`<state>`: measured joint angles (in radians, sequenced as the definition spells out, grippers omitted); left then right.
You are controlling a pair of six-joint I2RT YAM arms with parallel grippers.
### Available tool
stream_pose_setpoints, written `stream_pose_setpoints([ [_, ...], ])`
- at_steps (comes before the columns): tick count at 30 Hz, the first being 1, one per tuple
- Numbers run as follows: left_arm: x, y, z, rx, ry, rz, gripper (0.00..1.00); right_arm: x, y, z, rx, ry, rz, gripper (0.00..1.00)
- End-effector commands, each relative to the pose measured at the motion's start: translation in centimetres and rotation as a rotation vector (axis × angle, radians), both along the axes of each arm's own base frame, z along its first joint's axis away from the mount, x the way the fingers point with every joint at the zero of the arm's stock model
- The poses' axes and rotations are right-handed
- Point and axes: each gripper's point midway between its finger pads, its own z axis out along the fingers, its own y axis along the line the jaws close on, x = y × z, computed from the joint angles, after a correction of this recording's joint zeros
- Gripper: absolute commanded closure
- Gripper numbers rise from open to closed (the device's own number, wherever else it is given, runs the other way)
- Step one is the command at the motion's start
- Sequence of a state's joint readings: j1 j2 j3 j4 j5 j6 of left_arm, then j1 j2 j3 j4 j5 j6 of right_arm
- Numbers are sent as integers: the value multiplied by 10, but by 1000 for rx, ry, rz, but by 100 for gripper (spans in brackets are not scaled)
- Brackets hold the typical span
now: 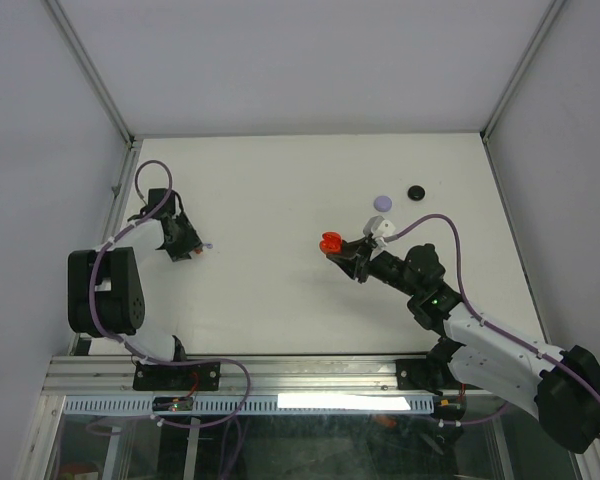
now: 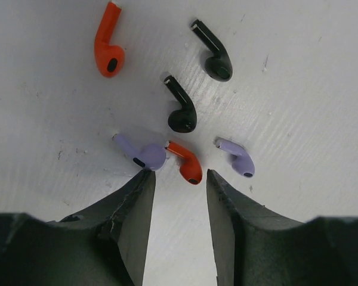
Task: Insert the wireless bluetooth earbuds into the charging case
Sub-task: Pick up the earbud from the center of the board.
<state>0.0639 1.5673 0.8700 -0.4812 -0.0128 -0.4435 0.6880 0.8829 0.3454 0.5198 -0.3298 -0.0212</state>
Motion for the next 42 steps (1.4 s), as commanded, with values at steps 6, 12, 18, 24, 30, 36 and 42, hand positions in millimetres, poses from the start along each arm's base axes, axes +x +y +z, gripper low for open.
stream_pose_setpoints([
  [6, 21, -11, 6, -18, -32, -40, 67, 2, 0, 20, 47, -71, -6, 99],
  [12, 3, -29, 9, -41, 9, -110, 81, 1, 0, 23, 56, -77, -4, 99],
  [18, -15, -56, 30, -41, 12, -201, 89, 0, 0, 23, 56, -76, -1, 99],
  [24, -26, -124, 46, -28, -9, -446, 89, 1, -1, 23, 55, -74, -8, 99],
  [30, -14, -194, 44, 41, -31, -728, 89, 7, -7, 22, 47, -74, -55, 99],
  [36, -14, -212, 16, 142, 19, -848, 85, 11, -11, 19, 38, -69, -86, 99],
  [42, -20, -201, -3, 230, 67, -841, 76, 13, -11, 17, 33, -62, -93, 99],
])
